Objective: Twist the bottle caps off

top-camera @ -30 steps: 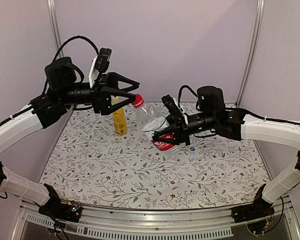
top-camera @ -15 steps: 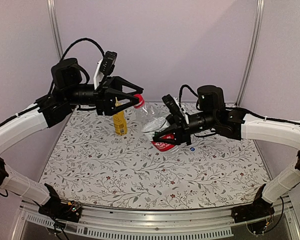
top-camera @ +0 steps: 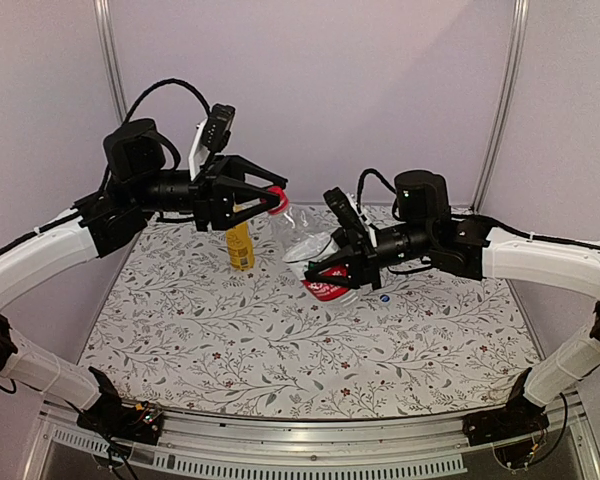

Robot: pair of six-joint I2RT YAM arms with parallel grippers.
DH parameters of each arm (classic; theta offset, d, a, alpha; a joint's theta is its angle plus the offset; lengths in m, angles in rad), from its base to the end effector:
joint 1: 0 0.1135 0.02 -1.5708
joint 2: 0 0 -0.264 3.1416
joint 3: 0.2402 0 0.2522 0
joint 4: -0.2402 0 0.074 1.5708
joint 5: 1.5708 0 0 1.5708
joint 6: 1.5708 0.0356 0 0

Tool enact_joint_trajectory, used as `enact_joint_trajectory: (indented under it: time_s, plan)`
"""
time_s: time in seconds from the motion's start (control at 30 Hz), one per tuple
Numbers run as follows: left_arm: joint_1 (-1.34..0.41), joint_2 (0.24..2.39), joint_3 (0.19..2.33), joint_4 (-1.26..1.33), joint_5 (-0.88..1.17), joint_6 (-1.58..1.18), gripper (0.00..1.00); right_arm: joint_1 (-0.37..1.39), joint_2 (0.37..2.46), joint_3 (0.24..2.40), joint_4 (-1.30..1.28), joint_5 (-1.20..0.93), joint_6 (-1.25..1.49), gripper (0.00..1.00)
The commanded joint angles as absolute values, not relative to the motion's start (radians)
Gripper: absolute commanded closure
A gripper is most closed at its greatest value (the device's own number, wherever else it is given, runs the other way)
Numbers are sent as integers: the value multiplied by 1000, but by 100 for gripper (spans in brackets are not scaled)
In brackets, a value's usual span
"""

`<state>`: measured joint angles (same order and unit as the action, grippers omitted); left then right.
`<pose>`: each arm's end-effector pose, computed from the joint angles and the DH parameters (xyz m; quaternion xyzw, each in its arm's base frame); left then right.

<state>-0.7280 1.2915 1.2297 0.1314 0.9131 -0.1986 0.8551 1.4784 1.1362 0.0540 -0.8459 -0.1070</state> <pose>0.1984 -0.2146 0.4187 0.4713 0.5065 -0.5623 0.4528 0.2031 0.2741 0.3230 -0.5558 0.5342 0.5055 0.3876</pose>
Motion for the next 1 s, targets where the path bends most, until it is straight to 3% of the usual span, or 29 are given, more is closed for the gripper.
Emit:
enact_joint_trajectory:
  time_s: [0.0,0.27,0.6,0.7,0.97]
  plan:
    - [-729,1296,1209,160,922,-212,53,850,1461,1164,83,-819,-91,70]
    - [-731,1295,1203,172,919,-216,58,850,1460,1161,86,-815,-91,70]
    - [-732,1293,1206,171,875,-243,74,850,1462,1163,64,-714,-89,70]
    - [-733,1285,1204,170,795,-293,82,850,1460,1173,37,-613,-84,70]
    - [-791,1284,1227,100,326,-555,81,851,1462,1201,2,-231,-78,71]
